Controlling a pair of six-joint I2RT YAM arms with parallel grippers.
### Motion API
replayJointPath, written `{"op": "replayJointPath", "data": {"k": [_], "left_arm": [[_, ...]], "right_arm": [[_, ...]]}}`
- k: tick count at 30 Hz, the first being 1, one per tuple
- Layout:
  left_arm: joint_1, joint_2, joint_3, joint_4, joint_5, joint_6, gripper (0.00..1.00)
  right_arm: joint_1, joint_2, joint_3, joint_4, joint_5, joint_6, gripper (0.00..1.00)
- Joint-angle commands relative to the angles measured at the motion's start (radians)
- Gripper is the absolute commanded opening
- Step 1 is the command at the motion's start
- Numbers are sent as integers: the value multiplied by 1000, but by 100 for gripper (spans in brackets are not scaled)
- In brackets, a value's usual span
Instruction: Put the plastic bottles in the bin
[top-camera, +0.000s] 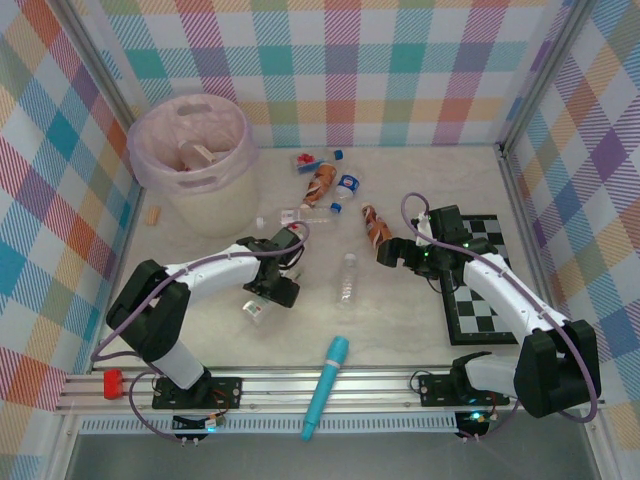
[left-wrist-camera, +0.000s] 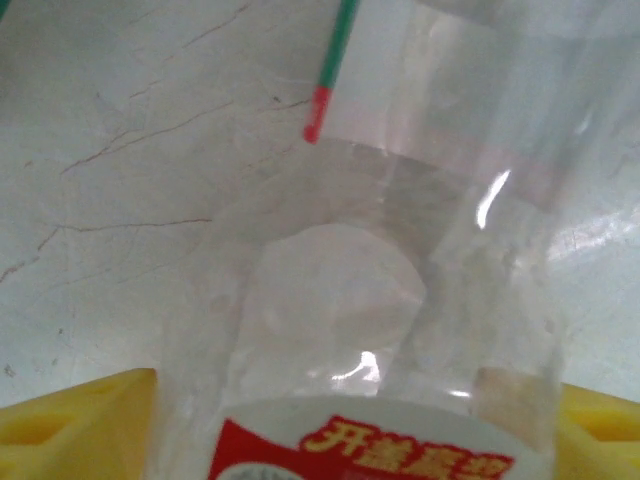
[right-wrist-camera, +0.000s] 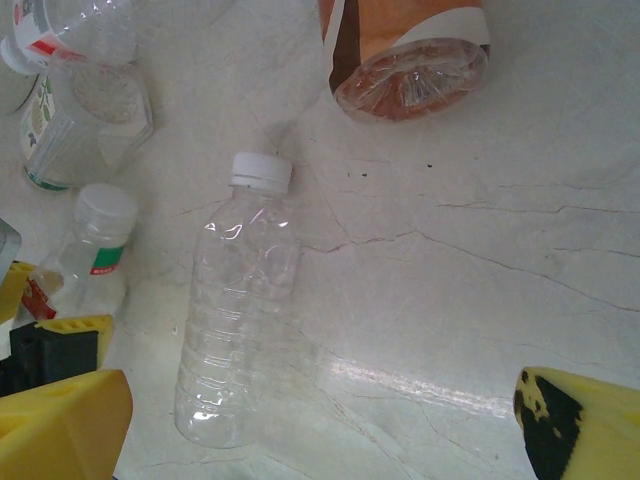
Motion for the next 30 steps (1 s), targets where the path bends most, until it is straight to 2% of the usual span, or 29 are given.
{"op": "replayJointPath", "data": {"k": [1, 3, 7, 14, 20, 27, 30], "left_arm": [[4, -12, 1, 3, -10, -17, 68], [0, -25, 18, -11, -8, -20, 62], [-11, -49, 70, -62, 0, -20, 56], [-24, -155, 232, -179, 51, -19, 55], [-15, -228, 458, -258, 56, 29, 54], [84, -233, 729, -255, 54, 94, 48], [175, -224, 802, -218, 74, 119, 48]], "right_arm": [[-6, -23, -16, 0, -1, -12, 98], [-6, -26, -14, 0, 0, -11, 98], [-6, -28, -15, -1, 3, -11, 98], [-6, -20, -15, 6, 0, -8, 98], [-6, -19, -17, 17, -11, 4, 98], [-6, -43, -22, 3, -8, 5, 98], [-6, -57, -26, -3, -6, 6, 98]]}}
